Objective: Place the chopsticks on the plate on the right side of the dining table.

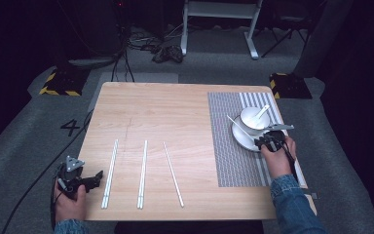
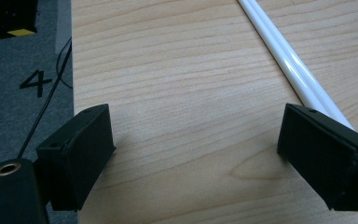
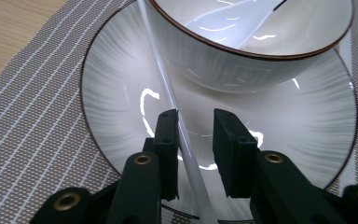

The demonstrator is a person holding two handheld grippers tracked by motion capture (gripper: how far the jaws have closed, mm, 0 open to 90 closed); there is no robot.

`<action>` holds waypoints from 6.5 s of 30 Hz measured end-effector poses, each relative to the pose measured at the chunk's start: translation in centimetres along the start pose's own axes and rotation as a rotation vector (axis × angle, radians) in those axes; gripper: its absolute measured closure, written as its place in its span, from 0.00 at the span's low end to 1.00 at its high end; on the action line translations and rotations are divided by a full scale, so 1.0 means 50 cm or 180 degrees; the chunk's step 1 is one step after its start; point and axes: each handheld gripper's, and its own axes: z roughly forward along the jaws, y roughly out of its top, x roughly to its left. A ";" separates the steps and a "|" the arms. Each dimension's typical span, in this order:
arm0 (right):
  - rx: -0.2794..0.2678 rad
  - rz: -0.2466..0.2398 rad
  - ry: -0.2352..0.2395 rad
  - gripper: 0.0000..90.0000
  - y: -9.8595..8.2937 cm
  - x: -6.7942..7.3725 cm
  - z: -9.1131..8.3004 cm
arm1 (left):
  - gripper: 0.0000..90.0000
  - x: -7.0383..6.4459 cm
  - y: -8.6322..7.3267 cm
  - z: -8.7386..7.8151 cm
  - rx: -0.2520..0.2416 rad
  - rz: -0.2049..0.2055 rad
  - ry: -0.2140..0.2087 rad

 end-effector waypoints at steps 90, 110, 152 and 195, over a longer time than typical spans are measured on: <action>-0.0077 -0.0040 -0.0525 0.57 -0.022 -0.076 -0.108 | 0.10 0.001 0.001 0.001 0.0010 -0.0019 0.0003; -0.0306 -0.0598 -0.0076 0.55 0.099 0.091 -0.173 | 0.10 -0.001 0.000 0.000 0.0003 0.0014 0.0027; 0.0032 -0.1353 0.1088 0.43 0.144 0.513 0.008 | 0.10 -0.001 0.001 0.001 -0.0001 -0.0001 0.0026; 0.0409 -0.1259 0.1240 0.58 0.064 0.523 0.074 | 0.10 0.000 0.001 0.001 -0.0001 -0.0002 0.0023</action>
